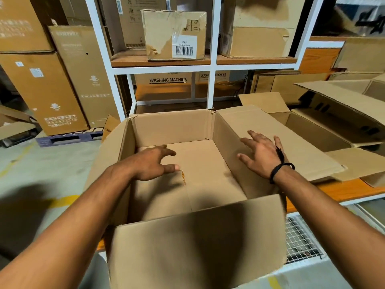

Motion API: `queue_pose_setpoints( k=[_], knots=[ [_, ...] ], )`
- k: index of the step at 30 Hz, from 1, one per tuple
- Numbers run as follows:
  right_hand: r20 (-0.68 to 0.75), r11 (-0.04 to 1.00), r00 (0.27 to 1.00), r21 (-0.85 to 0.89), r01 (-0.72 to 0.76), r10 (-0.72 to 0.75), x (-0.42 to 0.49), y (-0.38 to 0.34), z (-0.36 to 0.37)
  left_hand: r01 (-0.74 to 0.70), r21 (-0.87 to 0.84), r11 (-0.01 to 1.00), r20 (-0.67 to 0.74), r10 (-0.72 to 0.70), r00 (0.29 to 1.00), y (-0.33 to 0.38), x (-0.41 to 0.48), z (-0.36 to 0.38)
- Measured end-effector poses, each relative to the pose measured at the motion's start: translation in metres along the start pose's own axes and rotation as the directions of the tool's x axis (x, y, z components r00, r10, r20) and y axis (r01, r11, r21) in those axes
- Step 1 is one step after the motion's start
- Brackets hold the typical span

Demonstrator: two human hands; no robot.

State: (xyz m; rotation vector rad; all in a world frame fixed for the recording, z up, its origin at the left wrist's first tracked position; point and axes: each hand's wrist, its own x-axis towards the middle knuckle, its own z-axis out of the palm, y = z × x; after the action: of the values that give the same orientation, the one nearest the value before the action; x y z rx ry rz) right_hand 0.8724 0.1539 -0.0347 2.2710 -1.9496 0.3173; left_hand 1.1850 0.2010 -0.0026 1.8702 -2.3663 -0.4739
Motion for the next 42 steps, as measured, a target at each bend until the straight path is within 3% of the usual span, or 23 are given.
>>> queue_pose_setpoints(
  k=[15, 21, 25, 31, 37, 42],
  knots=[
    [0.066, 0.997, 0.994, -0.009, -0.083, 0.083, -0.068, 0.033, -0.017, -0.265, -0.100, 0.959, 0.128, 0.276, 0.953, 0.087, -0.003, 0.062],
    [0.103, 0.981, 0.985, 0.123, -0.153, 0.140, -0.081, 0.045, 0.013, -0.231, -0.134, 0.964, 0.264, 0.260, 0.929, 0.102, -0.005, 0.076],
    [0.106, 0.979, 0.984, 0.129, -0.155, 0.142, -0.077, 0.046, 0.013, -0.255, -0.061, 0.965, 0.218, 0.262, 0.940, 0.107, -0.002, 0.072],
    [0.025, 0.951, 0.982, 0.246, -0.189, 0.189, -0.088, 0.073, -0.017, -0.410, -0.025, 0.912, 0.025, 0.411, 0.911, 0.160, 0.003, 0.075],
    [-0.058, 0.927, 0.947, 0.233, -0.294, 0.315, -0.130, 0.159, -0.045, -0.519, 0.015, 0.855, -0.089, 0.518, 0.851, 0.242, 0.020, 0.081],
    [-0.057, 0.876, 0.903, 0.278, -0.394, 0.425, -0.188, 0.247, -0.059, -0.581, 0.031, 0.813, -0.088, 0.581, 0.809, 0.332, 0.034, 0.100]
  ],
)
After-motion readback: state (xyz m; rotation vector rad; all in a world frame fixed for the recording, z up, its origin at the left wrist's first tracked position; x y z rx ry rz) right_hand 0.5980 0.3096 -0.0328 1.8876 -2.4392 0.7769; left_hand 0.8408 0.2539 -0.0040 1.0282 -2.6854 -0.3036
